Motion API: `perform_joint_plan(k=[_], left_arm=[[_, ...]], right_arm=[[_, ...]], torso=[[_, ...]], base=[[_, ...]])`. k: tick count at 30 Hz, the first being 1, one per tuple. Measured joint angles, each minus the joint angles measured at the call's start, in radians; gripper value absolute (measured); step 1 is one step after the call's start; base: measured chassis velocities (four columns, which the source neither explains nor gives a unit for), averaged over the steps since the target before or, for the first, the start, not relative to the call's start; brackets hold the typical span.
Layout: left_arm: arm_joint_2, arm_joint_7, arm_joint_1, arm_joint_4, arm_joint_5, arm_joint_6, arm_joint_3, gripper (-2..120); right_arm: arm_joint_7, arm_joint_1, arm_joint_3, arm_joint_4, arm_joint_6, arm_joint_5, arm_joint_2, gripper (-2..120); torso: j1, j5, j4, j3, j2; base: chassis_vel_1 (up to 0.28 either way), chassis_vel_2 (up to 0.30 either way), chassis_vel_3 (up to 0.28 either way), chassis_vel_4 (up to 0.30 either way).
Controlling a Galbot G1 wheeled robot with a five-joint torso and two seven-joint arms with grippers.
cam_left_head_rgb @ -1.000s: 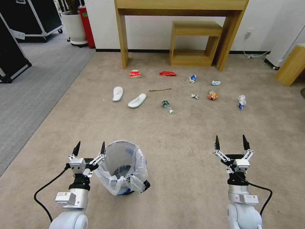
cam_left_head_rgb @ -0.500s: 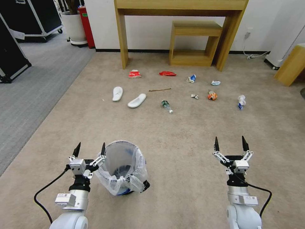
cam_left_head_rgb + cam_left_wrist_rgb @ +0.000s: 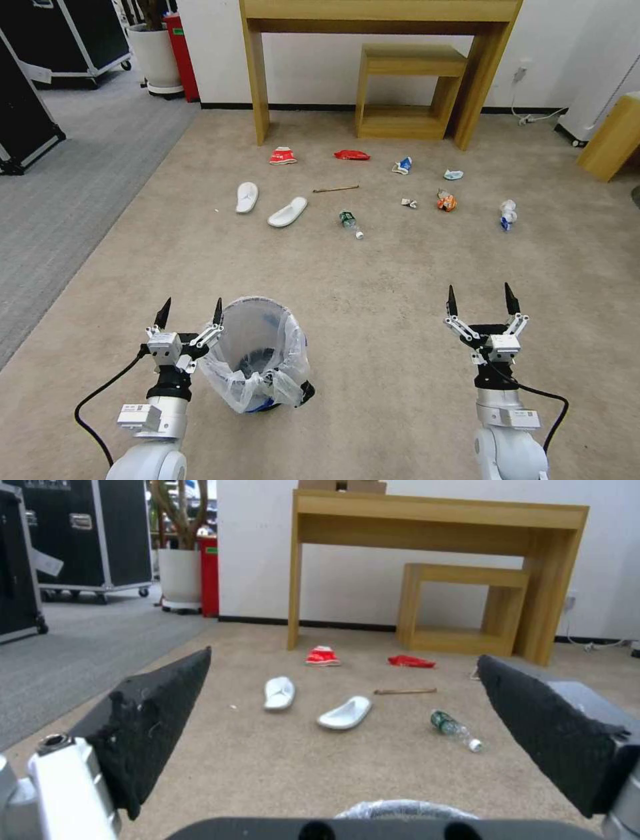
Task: Pick up the trash bin and place the garbage on the floor into it.
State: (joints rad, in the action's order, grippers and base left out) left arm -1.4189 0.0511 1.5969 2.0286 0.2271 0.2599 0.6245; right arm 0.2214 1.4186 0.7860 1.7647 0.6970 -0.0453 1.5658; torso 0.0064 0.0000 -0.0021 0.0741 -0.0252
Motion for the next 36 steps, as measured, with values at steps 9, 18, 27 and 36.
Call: perform_joint_plan(k=[9, 18, 27, 36], left_arm=[[0.0, 0.0, 0.005, 0.004, -0.001, 0.0, -0.001, 100], [-0.002, 0.001, 0.009, 0.01, -0.001, -0.001, -0.005, 100], [-0.006, 0.001, 0.01, 0.01, -0.005, -0.001, -0.009, 100], [-0.005, 0.001, 0.01, 0.012, 0.001, -0.003, -0.006, 100]], right_arm=[[0.004, 0.0, 0.001, -0.007, 0.006, 0.001, 0.003, 100], [0.003, 0.001, 0.001, -0.007, 0.006, -0.001, 0.002, 100], [0.005, 0.0, 0.001, -0.008, 0.006, -0.004, -0.001, 100], [0.001, -0.003, 0.0, -0.008, 0.002, -0.002, -0.002, 100]], torso=[[0.0, 0.0, 0.0, 0.0, 0.0], [0.0, 0.0, 0.0, 0.0, 0.0], [0.0, 0.0, 0.0, 0.0, 0.0], [0.0, 0.0, 0.0, 0.0, 0.0]], base=[[0.0, 0.0, 0.0, 0.0], [-0.035, 0.029, 0.03, -0.031], [-0.008, 0.007, 0.01, -0.014], [-0.03, 0.036, 0.029, -0.036]])
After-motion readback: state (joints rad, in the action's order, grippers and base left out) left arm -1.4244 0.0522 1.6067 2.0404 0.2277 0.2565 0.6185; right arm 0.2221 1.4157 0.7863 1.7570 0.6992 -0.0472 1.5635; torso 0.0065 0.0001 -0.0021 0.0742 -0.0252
